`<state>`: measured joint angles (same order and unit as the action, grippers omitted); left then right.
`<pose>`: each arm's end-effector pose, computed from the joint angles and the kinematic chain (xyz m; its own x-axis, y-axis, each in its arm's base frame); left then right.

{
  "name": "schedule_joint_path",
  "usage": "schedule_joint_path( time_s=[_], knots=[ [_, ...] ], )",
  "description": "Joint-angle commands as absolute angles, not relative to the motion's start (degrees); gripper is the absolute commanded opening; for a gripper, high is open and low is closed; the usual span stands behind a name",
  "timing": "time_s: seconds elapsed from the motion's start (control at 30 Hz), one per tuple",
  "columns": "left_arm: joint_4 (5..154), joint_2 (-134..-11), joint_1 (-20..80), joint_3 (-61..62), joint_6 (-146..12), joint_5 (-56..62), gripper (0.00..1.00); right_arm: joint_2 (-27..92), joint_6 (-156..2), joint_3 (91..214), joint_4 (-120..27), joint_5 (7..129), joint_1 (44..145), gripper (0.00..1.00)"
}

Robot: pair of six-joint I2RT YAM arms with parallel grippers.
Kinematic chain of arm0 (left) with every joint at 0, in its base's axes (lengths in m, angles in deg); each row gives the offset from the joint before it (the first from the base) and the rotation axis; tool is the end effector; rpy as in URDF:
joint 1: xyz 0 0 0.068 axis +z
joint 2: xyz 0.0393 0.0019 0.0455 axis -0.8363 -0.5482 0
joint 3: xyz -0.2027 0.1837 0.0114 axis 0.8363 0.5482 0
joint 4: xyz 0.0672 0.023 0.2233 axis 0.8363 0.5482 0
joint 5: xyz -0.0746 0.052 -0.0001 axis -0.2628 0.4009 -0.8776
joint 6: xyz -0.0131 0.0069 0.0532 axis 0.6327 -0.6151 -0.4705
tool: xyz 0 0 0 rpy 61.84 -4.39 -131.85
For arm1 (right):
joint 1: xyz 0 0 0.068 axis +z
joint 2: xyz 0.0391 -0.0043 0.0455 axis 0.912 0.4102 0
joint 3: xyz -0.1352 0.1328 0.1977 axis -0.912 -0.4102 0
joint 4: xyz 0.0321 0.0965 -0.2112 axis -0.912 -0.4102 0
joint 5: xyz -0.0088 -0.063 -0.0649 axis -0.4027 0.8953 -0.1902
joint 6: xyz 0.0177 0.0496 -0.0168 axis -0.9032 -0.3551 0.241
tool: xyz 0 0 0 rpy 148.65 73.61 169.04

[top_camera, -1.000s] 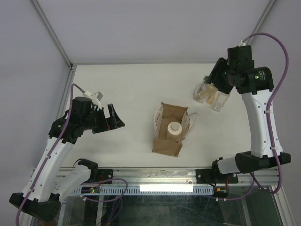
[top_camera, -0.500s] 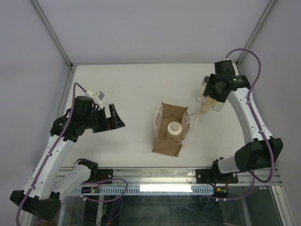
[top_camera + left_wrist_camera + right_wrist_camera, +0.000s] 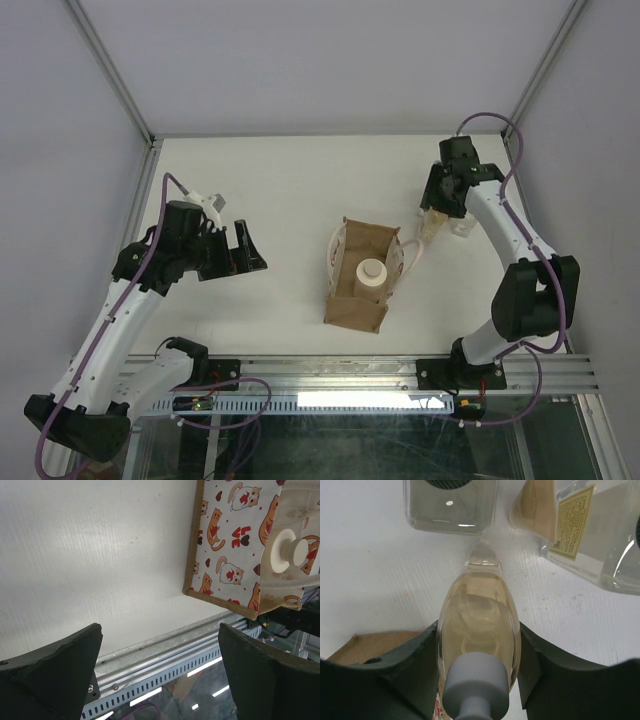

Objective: Take the personal care products out of the canvas bag

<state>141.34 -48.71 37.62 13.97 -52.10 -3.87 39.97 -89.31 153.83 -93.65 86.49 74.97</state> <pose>0.1171 -0.0508 0.3191 -0.8800 -0.1580 -0.4478 0.0736 0.8862 -0.4574 0.2899 0.0398 0.3005 -0.8176 0.1970 -0.5411 0.2209 0.9751 0.0212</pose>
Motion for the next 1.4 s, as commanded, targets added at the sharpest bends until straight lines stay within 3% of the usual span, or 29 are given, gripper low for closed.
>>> schedule_joint_path(
  time_s=[0.0,0.2,0.37,0.63,0.8,0.93,1.13,1.37],
  knots=[
    [138.8,-49.1,37.5,12.3,-52.9,-3.0,0.99,39.4,-87.8,157.7,-87.3,87.1,74.9,0.00],
    [138.0,-49.8,37.5,12.3,-52.5,-3.1,0.99,40.8,-88.5,157.2,-87.4,86.3,74.8,0.00],
    [137.8,-49.7,37.5,12.2,-52.4,-3.1,0.99,42.1,-88.6,156.4,-87.5,86.6,74.8,0.09],
    [138.2,-48.5,37.5,12.3,-51.9,-3.3,0.99,43.3,-87.4,155.6,-88.0,87.1,74.9,0.38],
    [138.5,-47.8,37.5,12.3,-51.6,-3.9,0.99,43.0,-87.9,157.4,-91.0,86.0,74.9,0.70],
    [138.6,-47.1,37.5,12.4,-51.3,-4.5,0.99,40.4,-88.1,159.5,-93.4,85.2,75.0,0.81],
    [138.9,-46.3,37.5,12.5,-51.1,-5.3,0.99,34.3,-89.4,160.2,-98.9,83.8,75.2,0.83],
    [138.9,-45.7,37.5,13.6,-50.9,-7.0,0.99,19.1,-92.0,145.7,-101.8,79.8,75.8,0.85]
  ],
)
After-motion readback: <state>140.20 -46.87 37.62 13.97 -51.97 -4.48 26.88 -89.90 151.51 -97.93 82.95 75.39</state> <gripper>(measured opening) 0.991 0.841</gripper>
